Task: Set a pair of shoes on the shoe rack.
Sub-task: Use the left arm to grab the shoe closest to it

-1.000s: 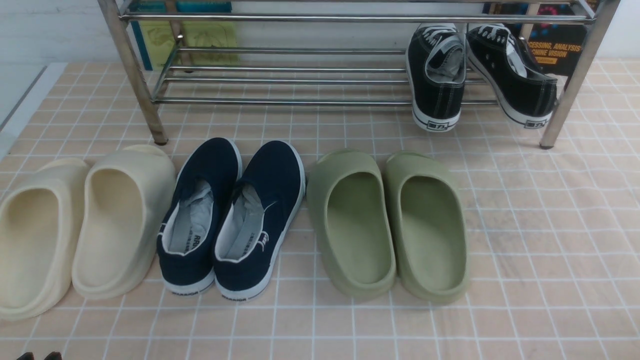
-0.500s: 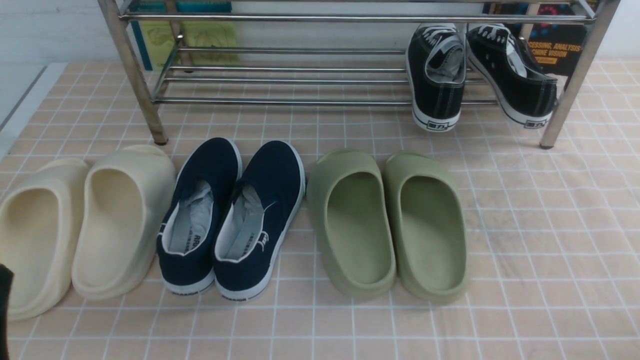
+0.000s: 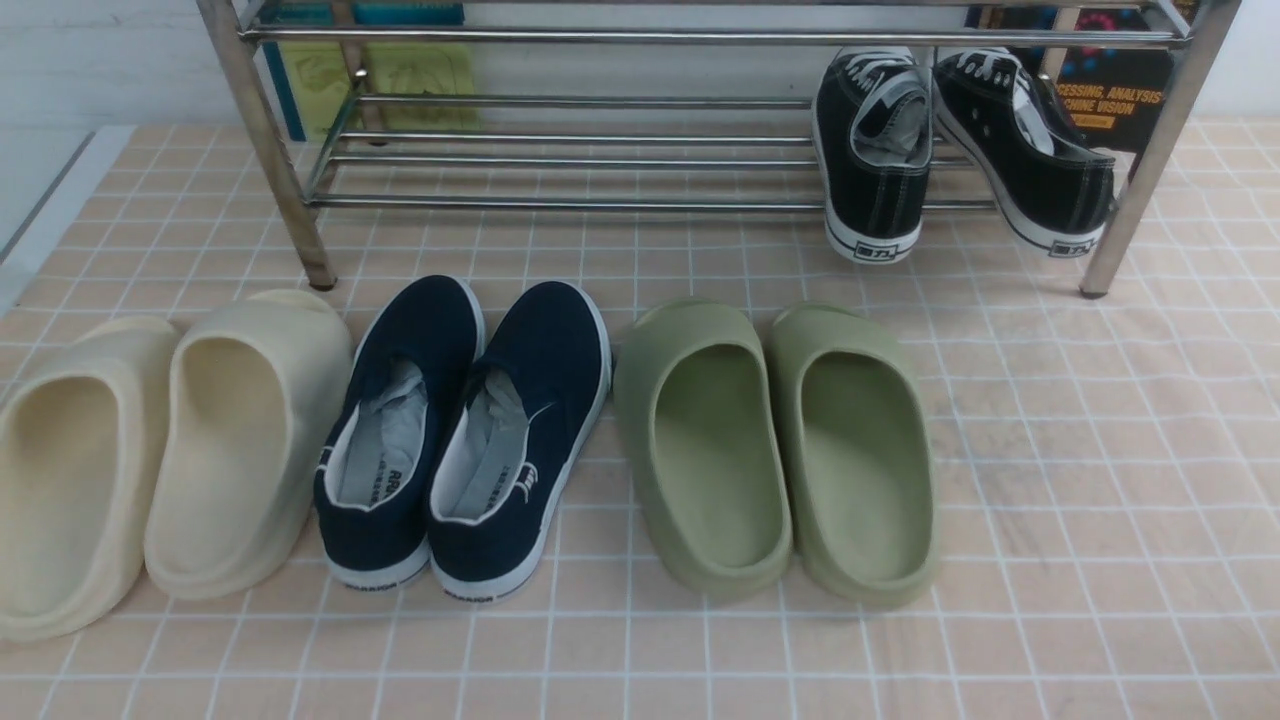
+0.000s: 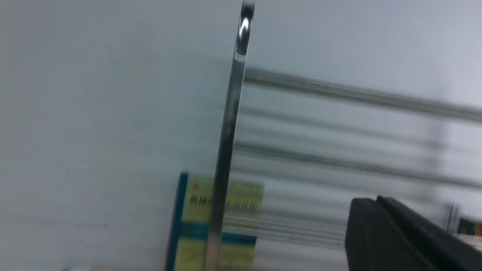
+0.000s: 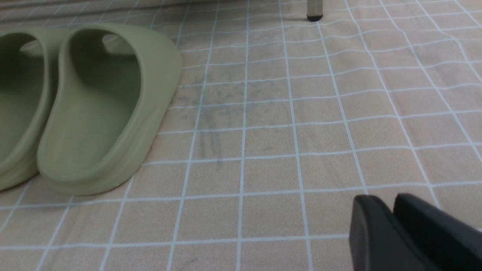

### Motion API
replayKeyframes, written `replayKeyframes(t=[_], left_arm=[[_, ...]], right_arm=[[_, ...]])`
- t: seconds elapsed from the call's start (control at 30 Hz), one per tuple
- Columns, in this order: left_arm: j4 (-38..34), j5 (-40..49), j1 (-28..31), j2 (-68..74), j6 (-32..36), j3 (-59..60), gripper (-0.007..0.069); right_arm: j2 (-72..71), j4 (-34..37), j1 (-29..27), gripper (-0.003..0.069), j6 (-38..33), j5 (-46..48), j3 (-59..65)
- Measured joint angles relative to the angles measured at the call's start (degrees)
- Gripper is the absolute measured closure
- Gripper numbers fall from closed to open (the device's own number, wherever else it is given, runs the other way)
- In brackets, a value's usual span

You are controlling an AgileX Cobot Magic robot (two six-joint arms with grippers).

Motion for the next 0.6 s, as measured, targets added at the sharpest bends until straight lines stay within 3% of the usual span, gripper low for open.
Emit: replayKeyframes(t=[0.1,0.37,0.5,0.53,0.6], left_arm=[[-0.02,9.4,0.0,11.09,1.47,-4.54,0.0613],[-0.22,16.27,0.0,32.6,-0.76,-7.92,0.0608],[-0.27,24.26,-1.46,46.6,1.76,-15.17,0.0466],[-0.27,24.26,-1.46,46.6,1.76,-15.17,0.0466],[-0.28,27.82,-5.14,54.22,4.85,-19.78,0.0326]], right_arm=[[0.0,0.0,0.0,0.0536,0.0,0.0,0.0],[0.0,0.0,0.0,0.0527,0.0,0.0,0.0],[0.0,0.0,0.0,0.0524,0.0,0.0,0.0],[0.0,0.0,0.0,0.0524,0.0,0.0,0.0],[0.0,0.0,0.0,0.052,0.0,0.0,0.0]])
